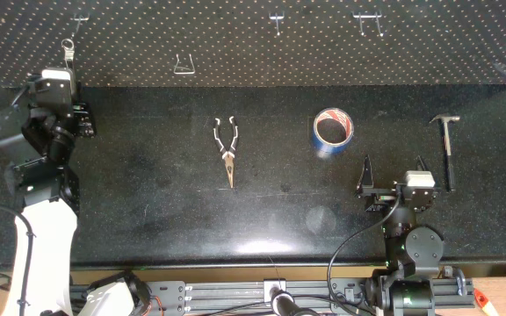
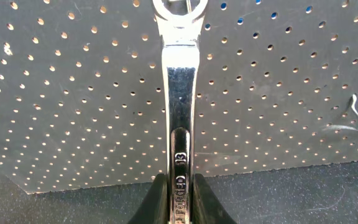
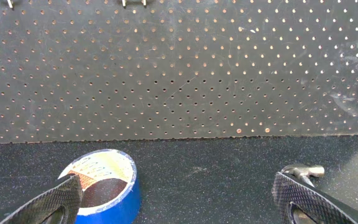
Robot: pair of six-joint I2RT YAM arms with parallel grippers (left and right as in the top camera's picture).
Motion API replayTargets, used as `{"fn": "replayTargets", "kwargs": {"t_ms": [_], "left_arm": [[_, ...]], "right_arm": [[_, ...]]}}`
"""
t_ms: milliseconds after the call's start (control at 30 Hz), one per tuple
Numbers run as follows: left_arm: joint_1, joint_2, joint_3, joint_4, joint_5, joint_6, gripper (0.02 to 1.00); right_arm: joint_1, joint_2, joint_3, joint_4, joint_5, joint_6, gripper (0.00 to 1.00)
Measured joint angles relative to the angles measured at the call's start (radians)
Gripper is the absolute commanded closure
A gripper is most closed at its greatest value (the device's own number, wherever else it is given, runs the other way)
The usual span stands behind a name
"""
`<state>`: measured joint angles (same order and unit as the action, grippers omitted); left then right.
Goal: Place Tools Onto Pegboard
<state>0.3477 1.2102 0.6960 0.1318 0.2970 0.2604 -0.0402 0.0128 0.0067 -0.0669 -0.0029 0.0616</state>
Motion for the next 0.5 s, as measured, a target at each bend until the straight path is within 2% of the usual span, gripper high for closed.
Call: {"fn": "replayTargets", "kwargs": {"t_ms": [500], "left_arm": [[0.000,0.015,0.000,0.034,0.000,0.003,0.993]], "right_arm": [[0.000,0.000,0.000,0.000,0.000,0.000,0.001]]}}
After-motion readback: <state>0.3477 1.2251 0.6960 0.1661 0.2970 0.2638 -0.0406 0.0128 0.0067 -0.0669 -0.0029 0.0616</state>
